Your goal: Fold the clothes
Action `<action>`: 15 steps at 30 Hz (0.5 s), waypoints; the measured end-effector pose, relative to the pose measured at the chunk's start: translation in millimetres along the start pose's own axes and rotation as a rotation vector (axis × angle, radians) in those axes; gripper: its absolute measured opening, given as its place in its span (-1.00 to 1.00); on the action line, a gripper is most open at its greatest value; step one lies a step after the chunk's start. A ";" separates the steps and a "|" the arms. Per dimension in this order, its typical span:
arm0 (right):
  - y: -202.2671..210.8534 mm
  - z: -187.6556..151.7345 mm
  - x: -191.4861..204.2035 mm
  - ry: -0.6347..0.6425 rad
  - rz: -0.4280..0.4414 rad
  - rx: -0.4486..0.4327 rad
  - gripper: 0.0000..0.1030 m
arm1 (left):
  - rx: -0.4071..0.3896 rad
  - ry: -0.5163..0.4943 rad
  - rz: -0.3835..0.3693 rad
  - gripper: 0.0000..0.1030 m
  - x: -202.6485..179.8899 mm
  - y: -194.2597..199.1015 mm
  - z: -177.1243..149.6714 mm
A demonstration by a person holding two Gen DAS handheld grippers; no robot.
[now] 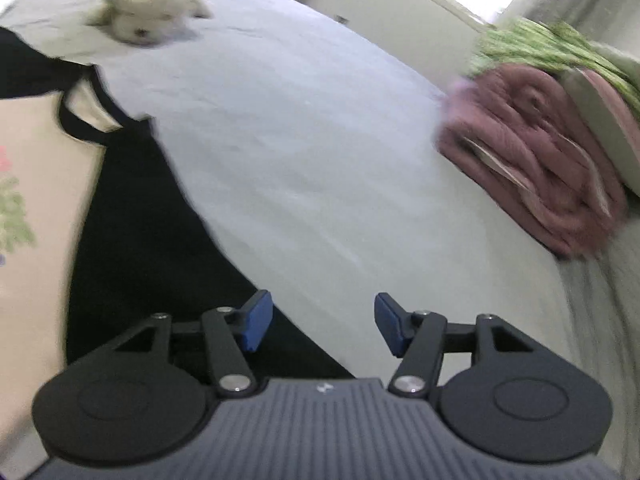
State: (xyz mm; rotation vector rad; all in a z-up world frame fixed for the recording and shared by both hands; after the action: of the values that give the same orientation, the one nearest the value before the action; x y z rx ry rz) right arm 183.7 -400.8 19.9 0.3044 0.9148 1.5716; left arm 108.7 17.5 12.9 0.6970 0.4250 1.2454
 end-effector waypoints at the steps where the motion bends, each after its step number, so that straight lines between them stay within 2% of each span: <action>1: -2.4 3.9 7.8 0.003 0.027 -0.003 0.11 | 0.000 0.001 -0.001 0.07 0.3 0.2 0.1; 6: -13.6 17.3 41.7 -0.008 0.165 -0.006 0.00 | -0.003 -0.001 -0.010 0.08 1.5 2.7 0.8; 7: -18.6 16.7 45.1 -0.008 0.175 0.011 -0.10 | 0.001 -0.004 -0.011 0.08 1.3 2.4 0.4; 8: -24.1 15.2 48.9 0.002 0.177 0.033 -0.41 | 0.005 -0.006 -0.012 0.08 1.2 2.1 -0.1; 9: -29.6 13.8 52.6 0.013 0.178 0.055 -0.60 | 0.008 -0.006 -0.013 0.08 1.1 1.8 -0.6; 10: -31.5 13.2 56.6 0.023 0.177 0.065 -0.91 | 0.009 -0.006 -0.013 0.08 1.2 1.7 -0.7; 15: -20.8 27.9 64.0 0.066 0.107 0.020 -0.97 | 0.005 0.002 -0.011 0.08 2.1 3.0 0.3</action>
State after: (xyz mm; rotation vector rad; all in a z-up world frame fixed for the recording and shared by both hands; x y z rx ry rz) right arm 201.9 -332.0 4.5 0.3221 0.9788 1.6803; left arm 107.4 19.9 15.3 0.6970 0.4334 1.2348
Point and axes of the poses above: each gripper's, at about its wrist camera, not at the fingertips, and y roughly against the way its jaws point, x to its left, z to its top, the point moved 2 cm from there along -y, roughly the way its jaws point, and after that the axes turned 10 degrees about -y, right-handed, at the moved point
